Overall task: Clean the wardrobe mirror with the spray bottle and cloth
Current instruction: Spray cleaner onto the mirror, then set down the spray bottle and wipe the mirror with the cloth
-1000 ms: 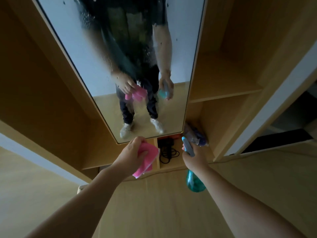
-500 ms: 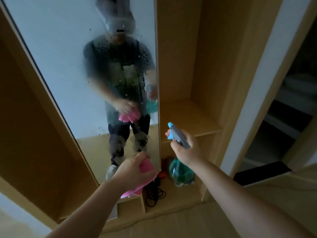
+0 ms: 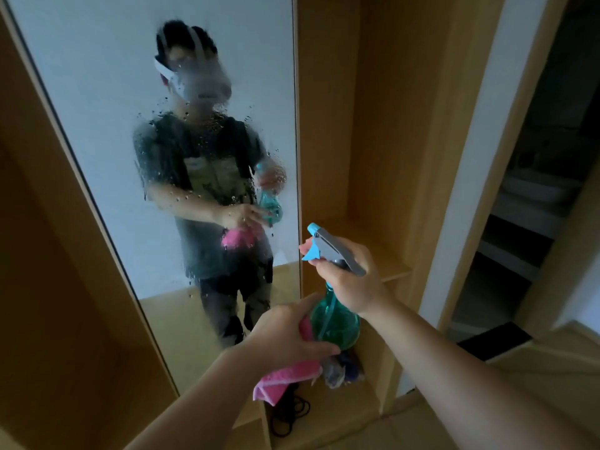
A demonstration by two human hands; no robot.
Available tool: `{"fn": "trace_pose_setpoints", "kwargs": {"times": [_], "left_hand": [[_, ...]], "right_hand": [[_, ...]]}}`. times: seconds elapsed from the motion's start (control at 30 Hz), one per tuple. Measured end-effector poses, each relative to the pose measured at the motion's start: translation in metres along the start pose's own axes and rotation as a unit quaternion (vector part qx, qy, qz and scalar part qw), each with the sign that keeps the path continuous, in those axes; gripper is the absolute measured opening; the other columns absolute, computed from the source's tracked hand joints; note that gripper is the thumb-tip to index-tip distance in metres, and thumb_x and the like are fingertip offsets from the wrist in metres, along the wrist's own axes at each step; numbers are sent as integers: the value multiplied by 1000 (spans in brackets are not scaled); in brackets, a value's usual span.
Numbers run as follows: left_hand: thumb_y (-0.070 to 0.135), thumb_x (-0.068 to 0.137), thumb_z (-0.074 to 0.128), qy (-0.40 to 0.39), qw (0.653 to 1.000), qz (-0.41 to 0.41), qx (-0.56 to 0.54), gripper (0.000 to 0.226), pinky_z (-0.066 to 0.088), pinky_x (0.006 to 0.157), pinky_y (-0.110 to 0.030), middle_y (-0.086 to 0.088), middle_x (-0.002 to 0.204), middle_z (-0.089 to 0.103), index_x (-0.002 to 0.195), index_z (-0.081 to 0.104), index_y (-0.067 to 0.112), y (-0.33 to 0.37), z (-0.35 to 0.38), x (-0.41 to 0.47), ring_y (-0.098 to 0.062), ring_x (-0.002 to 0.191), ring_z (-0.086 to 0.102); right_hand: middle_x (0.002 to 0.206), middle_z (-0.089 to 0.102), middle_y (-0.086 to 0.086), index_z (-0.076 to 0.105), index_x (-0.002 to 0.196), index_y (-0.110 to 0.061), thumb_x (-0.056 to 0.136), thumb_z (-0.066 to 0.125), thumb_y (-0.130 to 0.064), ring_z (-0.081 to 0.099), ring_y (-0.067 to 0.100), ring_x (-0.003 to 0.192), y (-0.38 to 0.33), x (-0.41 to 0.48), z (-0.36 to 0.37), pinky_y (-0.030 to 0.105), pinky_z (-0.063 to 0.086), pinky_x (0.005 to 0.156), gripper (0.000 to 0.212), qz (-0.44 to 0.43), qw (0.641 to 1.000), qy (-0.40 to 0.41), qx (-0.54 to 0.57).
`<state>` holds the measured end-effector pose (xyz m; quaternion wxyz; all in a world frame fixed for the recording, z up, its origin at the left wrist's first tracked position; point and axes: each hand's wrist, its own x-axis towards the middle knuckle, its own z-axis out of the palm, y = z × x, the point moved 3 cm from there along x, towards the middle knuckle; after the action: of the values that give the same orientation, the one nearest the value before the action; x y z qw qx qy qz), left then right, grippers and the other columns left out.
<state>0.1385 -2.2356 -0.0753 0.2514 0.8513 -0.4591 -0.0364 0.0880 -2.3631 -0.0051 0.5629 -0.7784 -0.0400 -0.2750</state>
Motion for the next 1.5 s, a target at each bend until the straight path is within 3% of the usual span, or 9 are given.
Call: {"fn": "trace_pose_setpoints", "kwargs": {"times": [0.17,0.4,0.53,0.67,0.9,1.03,1.17,1.27,1.5], "left_hand": [[78,63,58,11,999,32,-43,97,53,90,-30,11,126,60,144,34,30,0,6,6,-6,107,60],[84,61,52,89,996,27,-3,94,48,73,-13,12,110,67,138,38,33,16,19,36,-3,91,62],[86,60,48,114,993,-7,24,94,45,62,-9,16,97,67,138,39,35,29,31,64,3,78,60],[85,58,49,162,984,-77,5,90,35,49,-8,25,70,54,134,43,38,49,48,93,7,61,52],[85,59,49,225,966,-128,14,78,29,47,-4,34,72,41,122,36,42,85,83,130,17,59,42],[86,58,48,238,958,-160,19,77,27,44,-5,35,66,38,119,30,43,91,91,145,16,57,42],[84,59,50,215,959,-184,23,83,29,46,-7,32,71,41,128,38,39,82,98,164,12,61,45],[78,64,57,175,968,-179,20,83,37,50,-10,26,84,51,132,37,35,68,102,179,6,67,49],[55,77,68,109,972,-206,21,47,38,57,-17,10,92,47,113,54,27,28,115,201,-4,73,49]], "right_hand": [[99,56,37,67,100,-9,82,54,-15,51,55,92,-4,-2,-5,55,50,78,23,3,1000,14,-2],[68,48,5,55,77,-12,91,61,-11,46,13,59,18,9,-44,18,39,58,15,24,999,-7,-21],[78,61,-3,63,87,-18,85,70,-31,59,3,74,41,14,-77,9,46,66,15,49,999,-7,-19],[88,66,-10,63,97,-30,79,74,-36,65,5,87,72,16,-115,21,53,77,23,91,991,-57,-78],[96,65,-13,61,105,-25,78,77,-38,62,5,92,110,22,-168,28,56,80,34,97,982,-41,-158],[86,61,-21,60,98,-28,76,77,-43,58,-9,79,122,29,-178,7,44,63,32,86,979,-23,-181],[81,56,-23,57,94,-27,78,77,-40,53,-14,70,135,41,-180,4,41,55,28,95,978,-4,-185],[87,60,-16,58,97,-22,80,76,-37,59,0,80,146,52,-180,17,51,69,28,113,976,-10,-187],[87,60,-13,58,94,-21,83,73,-32,58,-1,79,191,95,-189,22,51,70,22,141,971,-20,-191]]}}
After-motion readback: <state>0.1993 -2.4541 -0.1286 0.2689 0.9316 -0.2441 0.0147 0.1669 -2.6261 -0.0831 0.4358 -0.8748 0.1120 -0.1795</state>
